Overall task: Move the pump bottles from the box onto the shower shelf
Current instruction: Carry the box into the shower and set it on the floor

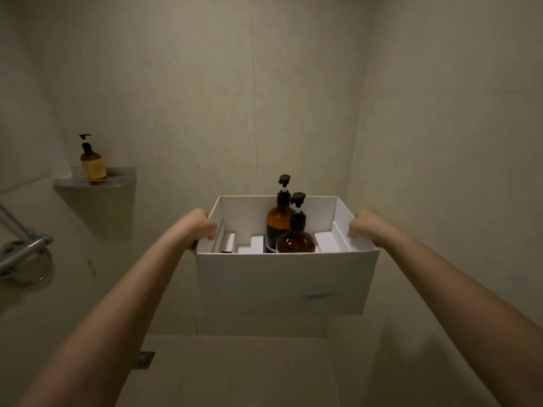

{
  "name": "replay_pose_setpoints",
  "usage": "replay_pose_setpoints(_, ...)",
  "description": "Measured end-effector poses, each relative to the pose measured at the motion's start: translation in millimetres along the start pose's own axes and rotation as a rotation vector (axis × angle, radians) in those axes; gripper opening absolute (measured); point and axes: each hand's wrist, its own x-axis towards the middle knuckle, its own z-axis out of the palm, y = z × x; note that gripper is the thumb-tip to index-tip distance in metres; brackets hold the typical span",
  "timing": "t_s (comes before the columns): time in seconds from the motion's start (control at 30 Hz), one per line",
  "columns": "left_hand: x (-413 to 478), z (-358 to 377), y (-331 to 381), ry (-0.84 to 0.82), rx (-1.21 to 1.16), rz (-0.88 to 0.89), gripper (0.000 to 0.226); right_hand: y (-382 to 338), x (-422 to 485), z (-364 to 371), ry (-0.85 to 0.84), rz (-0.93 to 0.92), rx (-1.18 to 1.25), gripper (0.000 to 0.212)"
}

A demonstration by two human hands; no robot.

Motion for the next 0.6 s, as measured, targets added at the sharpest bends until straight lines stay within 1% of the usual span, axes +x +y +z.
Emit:
replay_pose_setpoints(0.1,33,0,-4,0.025,0.006,-0.002,0.016,-11,37,8,-0.018,-0.023,-0.012,0.037)
replay_pose_setpoints(0.2,66,1,-6,0.041,-0.025,-0.023,0.019,-29,75,13,-0.032,-0.058,-0.027,0.034)
replay_pose_setpoints(0.33,115,-8,-10,0.078,-0.046,-0.061,0.018,-62,130,20,-0.045,-0.118,-0.045,0.032)
replay_pose_setpoints(0.47,160,-30,-10,0.128,-0.032,-0.082,0.007,-104,180,25,-0.07,-0.191,-0.054,0.032)
replay_pose_setpoints(0.6,205,-57,-10,0.186,0.008,-0.097,0.012,-148,228,31,-0.1,-0.252,-0.041,0.033)
